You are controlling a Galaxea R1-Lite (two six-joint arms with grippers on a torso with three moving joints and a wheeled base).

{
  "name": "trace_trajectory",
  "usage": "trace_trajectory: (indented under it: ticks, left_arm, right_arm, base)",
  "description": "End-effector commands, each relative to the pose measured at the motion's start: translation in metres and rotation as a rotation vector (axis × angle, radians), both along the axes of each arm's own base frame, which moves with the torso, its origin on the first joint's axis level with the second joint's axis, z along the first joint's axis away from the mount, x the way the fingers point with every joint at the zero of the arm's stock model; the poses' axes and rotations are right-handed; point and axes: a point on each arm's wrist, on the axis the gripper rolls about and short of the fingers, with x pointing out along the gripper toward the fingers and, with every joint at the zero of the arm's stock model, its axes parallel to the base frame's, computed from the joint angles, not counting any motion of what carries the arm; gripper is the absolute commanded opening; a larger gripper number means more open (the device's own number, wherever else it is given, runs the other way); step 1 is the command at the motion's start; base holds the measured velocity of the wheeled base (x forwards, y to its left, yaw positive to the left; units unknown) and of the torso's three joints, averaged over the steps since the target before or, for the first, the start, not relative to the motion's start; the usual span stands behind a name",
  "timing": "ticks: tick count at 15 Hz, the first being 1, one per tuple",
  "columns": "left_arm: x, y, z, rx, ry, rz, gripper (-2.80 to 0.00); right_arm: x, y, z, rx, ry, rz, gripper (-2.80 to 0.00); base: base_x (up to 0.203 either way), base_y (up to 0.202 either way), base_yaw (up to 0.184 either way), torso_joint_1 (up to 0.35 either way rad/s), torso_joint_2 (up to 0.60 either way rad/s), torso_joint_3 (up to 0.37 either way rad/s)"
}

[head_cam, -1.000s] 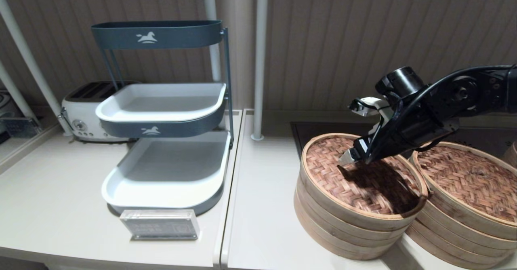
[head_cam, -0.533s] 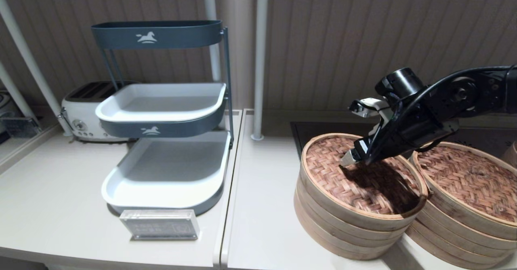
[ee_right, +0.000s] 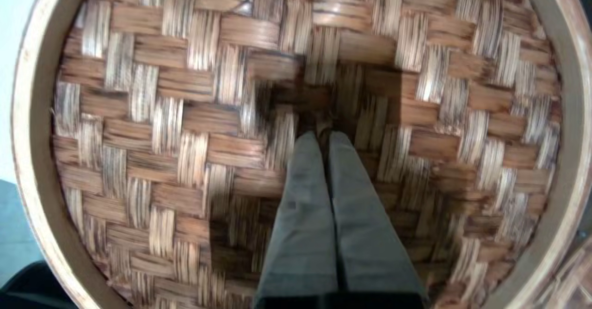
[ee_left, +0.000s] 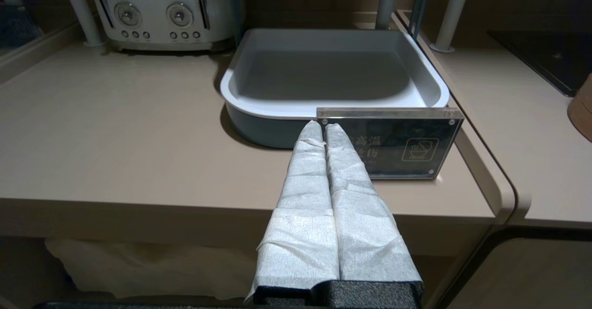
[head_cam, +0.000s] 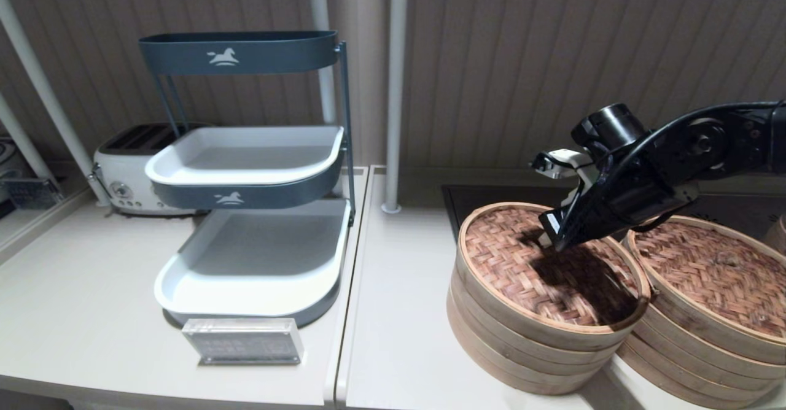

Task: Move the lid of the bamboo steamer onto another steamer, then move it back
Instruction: Pick up the steamer

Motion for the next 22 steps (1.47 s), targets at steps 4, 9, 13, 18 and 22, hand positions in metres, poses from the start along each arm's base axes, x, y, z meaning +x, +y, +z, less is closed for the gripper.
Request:
trace_trajectory:
  ticks: [4,9,13,18,22]
  left_arm:
    - [0.002,0.000,-0.008,0.000,0.025,-0.001,-2.80]
    - [0.002,0.000,-0.008,0.000,0.024,-0.001,-2.80]
    - [0.002,0.000,-0.008,0.000,0.025,0.000,-2.80]
    - [0.002,0.000,-0.008,0.000,0.024,0.001,-2.80]
    - [0.002,0.000,-0.008,0.001,0.024,0.001,-2.80]
  right_arm:
    - [-0.002,0.003,0.001,0.000,-0.002,0.010,-2.80]
    - [-0.005,0.000,0.011,0.006,-0.032,0.004,-2.80]
    - [-0.010,-0.003,0.019,0.004,-0.058,0.007,-2.80]
    - [-0.012,-0.004,0.025,-0.029,-0.089,0.026,-2.80]
    - [-0.014,-0.002,0.037,-0.078,-0.126,0.024,-2.80]
  base:
    - [0.000,0.000,0.000,0.000,0.00,0.000]
    - [0.000,0.000,0.000,0.000,0.00,0.000]
    - [0.000,0.000,0.000,0.000,0.00,0.000]
    - [0.000,0.000,0.000,0.000,0.00,0.000]
    - [0.000,0.000,0.000,0.000,0.00,0.000]
